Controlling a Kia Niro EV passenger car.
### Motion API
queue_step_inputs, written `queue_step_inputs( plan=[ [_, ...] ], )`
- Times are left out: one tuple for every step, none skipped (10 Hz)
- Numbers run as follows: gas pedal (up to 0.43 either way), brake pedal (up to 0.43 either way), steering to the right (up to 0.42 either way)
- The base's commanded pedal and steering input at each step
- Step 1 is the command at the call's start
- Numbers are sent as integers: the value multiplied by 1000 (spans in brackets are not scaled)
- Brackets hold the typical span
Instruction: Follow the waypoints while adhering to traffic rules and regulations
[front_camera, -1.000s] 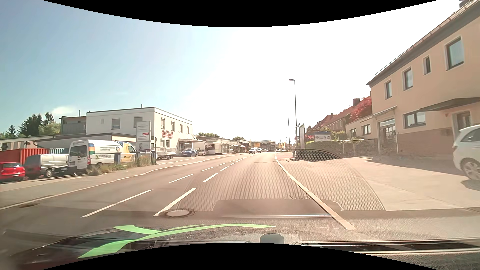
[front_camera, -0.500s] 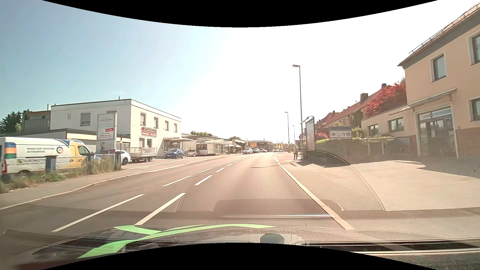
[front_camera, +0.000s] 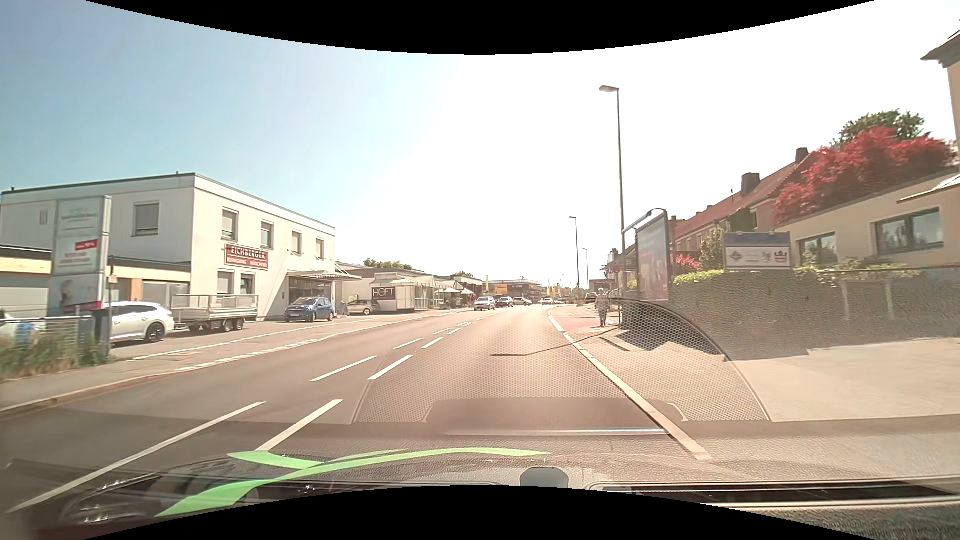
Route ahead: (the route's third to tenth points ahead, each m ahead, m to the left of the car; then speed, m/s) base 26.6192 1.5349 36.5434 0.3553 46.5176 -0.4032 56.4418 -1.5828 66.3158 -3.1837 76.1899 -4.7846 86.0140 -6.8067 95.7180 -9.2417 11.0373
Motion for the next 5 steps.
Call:
queue_step_inputs(
  plan=[
    [209,0,9],
    [197,0,9],
    [177,0,9],
    [157,0,9],
    [150,0,9]
  ],
)
